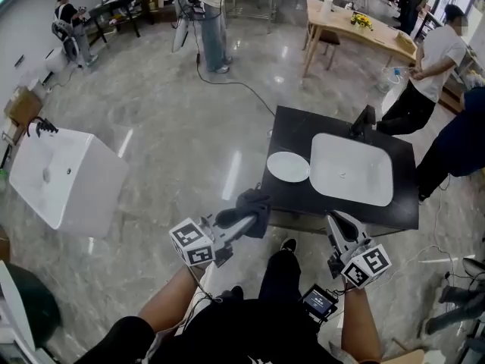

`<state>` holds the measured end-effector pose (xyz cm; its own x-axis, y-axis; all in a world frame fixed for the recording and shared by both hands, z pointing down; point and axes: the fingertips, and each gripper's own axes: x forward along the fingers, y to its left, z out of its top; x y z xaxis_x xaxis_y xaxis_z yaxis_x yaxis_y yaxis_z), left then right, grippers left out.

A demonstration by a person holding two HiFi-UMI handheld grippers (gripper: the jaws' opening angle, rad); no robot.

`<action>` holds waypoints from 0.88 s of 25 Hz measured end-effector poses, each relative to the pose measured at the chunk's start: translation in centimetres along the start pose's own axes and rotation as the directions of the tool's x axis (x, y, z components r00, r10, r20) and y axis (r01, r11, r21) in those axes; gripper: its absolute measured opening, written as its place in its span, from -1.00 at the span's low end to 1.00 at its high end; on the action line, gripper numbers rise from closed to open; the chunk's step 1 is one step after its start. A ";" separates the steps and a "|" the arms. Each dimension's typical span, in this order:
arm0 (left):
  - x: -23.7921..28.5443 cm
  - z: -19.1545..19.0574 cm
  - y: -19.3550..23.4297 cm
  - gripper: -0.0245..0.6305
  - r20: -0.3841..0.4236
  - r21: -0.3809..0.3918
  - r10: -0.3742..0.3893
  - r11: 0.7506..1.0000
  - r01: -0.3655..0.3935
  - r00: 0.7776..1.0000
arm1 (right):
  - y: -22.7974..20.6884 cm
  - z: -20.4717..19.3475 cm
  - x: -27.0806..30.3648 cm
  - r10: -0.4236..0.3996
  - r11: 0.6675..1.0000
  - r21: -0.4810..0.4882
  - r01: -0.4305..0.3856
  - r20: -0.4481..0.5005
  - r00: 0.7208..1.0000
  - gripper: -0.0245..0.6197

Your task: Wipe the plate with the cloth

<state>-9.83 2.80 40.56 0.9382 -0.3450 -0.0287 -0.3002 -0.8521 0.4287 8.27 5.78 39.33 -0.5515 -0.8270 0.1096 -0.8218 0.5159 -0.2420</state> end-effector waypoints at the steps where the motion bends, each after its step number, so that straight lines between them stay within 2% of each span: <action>1: 1.5 -0.2 1.3 -0.74 -0.006 -0.005 0.004 1.000 -0.004 1.000 | -2.0 -0.6 1.1 0.006 1.000 0.012 -0.005 -0.017 1.000 -0.90; 5: 7.6 -0.7 6.6 -0.74 -0.014 -0.043 0.020 0.999 -0.021 1.000 | -9.8 -3.3 6.1 0.052 0.996 0.080 -0.044 -0.105 0.993 -0.90; 8: 11.3 -1.3 10.0 -0.74 -0.053 -0.071 0.050 0.996 -0.054 0.997 | -14.4 -5.9 9.5 0.087 0.989 0.134 -0.063 -0.181 0.980 -0.88; 11: 13.7 -2.6 12.8 -0.74 -0.102 -0.095 0.096 0.990 -0.106 0.990 | -17.2 -8.9 12.2 0.140 0.976 0.198 -0.091 -0.248 0.959 -0.67; 12: 14.4 -3.1 13.8 -0.74 -0.117 -0.102 0.109 0.987 -0.121 0.987 | -18.1 -9.9 13.0 0.148 0.972 0.215 -0.090 -0.269 0.952 -0.66; 16: 16.7 -4.8 17.4 -0.74 -0.163 -0.140 0.139 0.977 -0.162 0.977 | -21.7 -14.0 15.6 0.138 0.965 0.260 -0.041 -0.366 0.920 -0.66; 22: 19.5 -7.1 19.7 -0.74 -0.248 -0.175 0.100 0.974 -0.146 0.964 | -24.7 -18.0 18.0 0.131 0.944 0.328 0.032 -0.461 0.878 -0.60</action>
<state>3.76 -17.94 54.87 0.9167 -0.3200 0.2391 -0.3992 -0.7107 0.5793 16.07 -17.85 64.67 -0.6579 -0.5551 0.5089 -0.7459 0.3875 -0.5417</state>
